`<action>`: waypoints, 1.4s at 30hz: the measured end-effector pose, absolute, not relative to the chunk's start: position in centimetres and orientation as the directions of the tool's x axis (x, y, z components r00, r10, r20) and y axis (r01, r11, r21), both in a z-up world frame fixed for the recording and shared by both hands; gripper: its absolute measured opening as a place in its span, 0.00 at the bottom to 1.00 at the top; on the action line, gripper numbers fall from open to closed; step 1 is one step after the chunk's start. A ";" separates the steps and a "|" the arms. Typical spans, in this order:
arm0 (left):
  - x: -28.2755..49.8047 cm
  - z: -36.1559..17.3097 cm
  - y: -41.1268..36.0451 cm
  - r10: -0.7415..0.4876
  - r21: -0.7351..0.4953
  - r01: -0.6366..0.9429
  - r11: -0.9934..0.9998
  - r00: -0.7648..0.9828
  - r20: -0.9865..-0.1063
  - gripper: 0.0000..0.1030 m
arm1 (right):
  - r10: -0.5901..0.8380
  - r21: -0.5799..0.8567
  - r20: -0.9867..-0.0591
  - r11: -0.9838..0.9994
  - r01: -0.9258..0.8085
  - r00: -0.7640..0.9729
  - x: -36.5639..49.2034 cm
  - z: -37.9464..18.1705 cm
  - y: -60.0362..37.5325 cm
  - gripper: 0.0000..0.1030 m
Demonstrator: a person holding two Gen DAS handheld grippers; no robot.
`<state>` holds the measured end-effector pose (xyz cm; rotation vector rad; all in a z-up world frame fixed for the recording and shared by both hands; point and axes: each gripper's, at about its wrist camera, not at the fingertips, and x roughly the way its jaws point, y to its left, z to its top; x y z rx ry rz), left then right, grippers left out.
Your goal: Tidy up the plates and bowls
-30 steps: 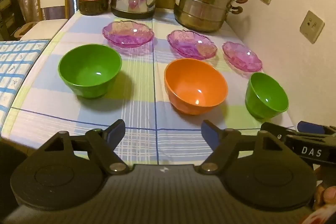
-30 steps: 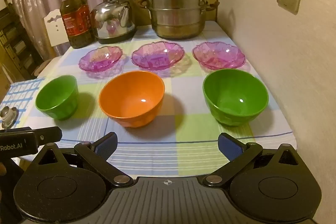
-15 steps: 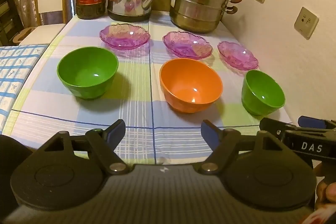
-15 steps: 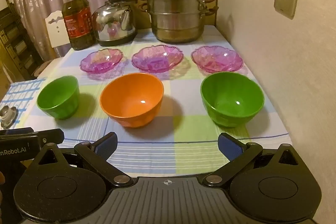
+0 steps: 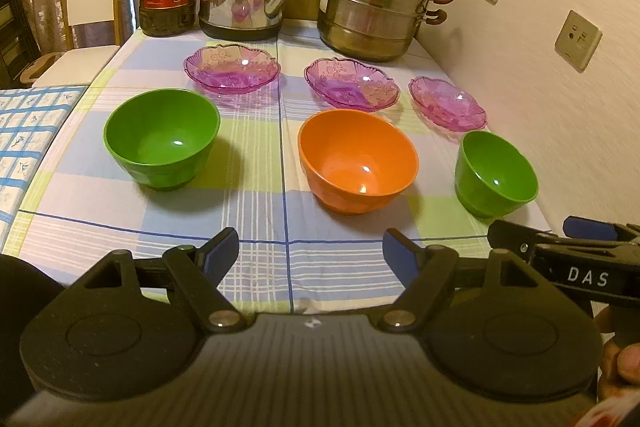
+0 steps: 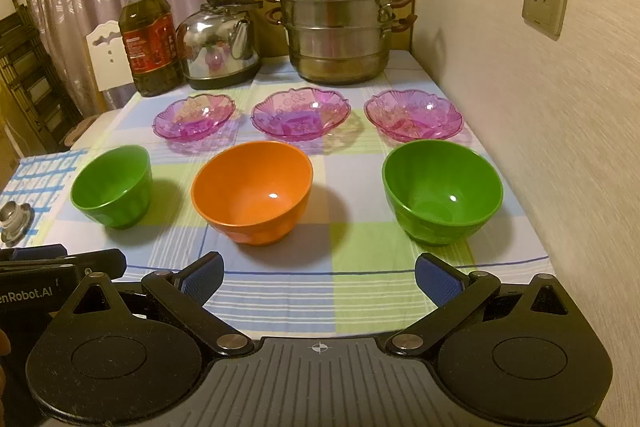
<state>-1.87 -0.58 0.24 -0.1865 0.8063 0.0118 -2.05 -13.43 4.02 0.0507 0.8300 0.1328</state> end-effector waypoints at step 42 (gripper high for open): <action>-1.6 0.0 -0.7 -0.068 -0.165 -0.077 0.983 0.686 -0.725 0.74 | 0.133 0.092 -0.729 0.991 -0.096 0.671 -1.9 3.9 -13.4 0.99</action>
